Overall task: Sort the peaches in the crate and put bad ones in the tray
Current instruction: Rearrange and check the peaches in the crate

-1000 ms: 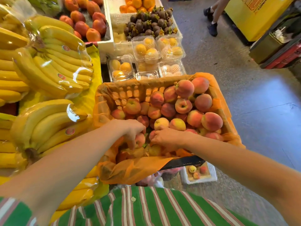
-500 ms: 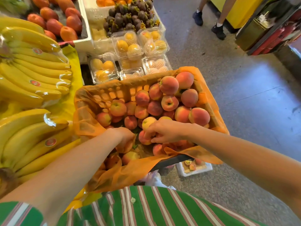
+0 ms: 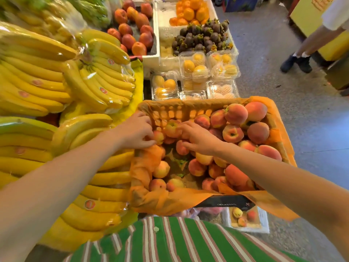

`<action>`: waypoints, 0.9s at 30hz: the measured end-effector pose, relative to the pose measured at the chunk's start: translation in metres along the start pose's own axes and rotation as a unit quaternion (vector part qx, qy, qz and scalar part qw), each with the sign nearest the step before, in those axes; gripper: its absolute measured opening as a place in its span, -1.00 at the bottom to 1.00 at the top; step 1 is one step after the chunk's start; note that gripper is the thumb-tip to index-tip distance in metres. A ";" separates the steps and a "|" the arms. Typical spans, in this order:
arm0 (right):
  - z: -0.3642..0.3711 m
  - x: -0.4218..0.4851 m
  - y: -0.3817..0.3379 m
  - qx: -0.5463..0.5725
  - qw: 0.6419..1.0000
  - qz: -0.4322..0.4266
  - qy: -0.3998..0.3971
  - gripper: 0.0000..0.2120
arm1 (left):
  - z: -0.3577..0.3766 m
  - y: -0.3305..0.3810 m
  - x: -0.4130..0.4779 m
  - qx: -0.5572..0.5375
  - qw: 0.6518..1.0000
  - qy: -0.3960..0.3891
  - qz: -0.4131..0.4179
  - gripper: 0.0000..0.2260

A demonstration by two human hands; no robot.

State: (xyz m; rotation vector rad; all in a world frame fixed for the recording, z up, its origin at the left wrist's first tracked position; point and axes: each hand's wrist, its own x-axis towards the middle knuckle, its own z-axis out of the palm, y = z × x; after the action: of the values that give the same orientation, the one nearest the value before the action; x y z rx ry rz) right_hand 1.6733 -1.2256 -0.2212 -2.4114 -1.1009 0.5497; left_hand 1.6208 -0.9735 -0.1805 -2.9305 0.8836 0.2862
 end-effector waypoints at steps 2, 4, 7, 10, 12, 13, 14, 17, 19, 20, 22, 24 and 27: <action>0.006 0.018 -0.003 -0.021 0.999 0.028 0.028 -0.40 | 0.009 -0.007 -0.018 -0.022 0.998 0.060 0.002 -0.60; 0.015 0.033 -0.006 -0.069 0.995 0.064 0.020 -0.35 | 0.016 -0.006 -0.029 -0.041 0.995 0.092 -0.001 -0.67; 0.030 0.046 -0.009 -0.136 0.985 0.104 0.005 -0.32 | 0.023 -0.003 -0.036 -0.079 0.990 0.118 -0.011 -0.74; 0.036 0.053 -0.009 -0.165 0.978 0.114 0.051 -0.34 | 0.029 -0.004 -0.039 -0.105 0.986 0.129 -0.020 -0.76; 0.037 0.054 -0.009 -0.162 0.979 0.108 0.064 -0.35 | 0.032 -0.005 -0.039 -0.116 0.984 0.131 -0.021 -0.75; 0.037 0.053 -0.009 -0.156 0.980 0.101 0.066 -0.35 | 0.033 -0.006 -0.038 -0.117 0.984 0.134 -0.019 -0.75; 0.036 0.051 -0.008 -0.144 0.983 0.092 0.067 -0.34 | 0.033 -0.006 -0.037 -0.115 0.984 0.137 -0.016 -0.75; 0.033 0.037 -0.003 -0.086 0.995 0.022 0.042 -0.33 | 0.034 -0.007 -0.034 -0.109 0.984 0.138 -0.012 -0.76; 0.030 0.023 -0.001 -0.072 0.996 -0.036 -0.037 -0.36 | 0.034 -0.007 -0.031 -0.107 0.984 0.141 -0.017 -0.75; 0.030 0.015 -0.001 -0.095 0.990 -0.060 -0.087 -0.37 | 0.034 -0.007 -0.030 -0.107 0.984 0.145 -0.020 -0.75; 0.036 0.003 -0.001 -0.193 0.961 -0.101 -0.169 -0.38 | 0.035 -0.006 -0.030 -0.107 0.983 0.149 -0.022 -0.75; 0.046 -0.004 -0.001 -0.257 0.936 -0.130 -0.201 -0.41 | 0.035 -0.005 -0.030 -0.109 0.982 0.150 -0.021 -0.74; 0.058 -0.004 0.000 -0.270 0.929 -0.135 -0.213 -0.44 | 0.035 -0.004 -0.030 -0.114 0.982 0.149 -0.022 -0.73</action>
State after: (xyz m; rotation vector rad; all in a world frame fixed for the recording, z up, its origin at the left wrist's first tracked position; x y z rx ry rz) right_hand 1.6409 -1.2165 -0.2689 -2.5748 -1.9575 0.7775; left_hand 1.5932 -0.9497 -0.2086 -3.2598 0.8677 -0.0636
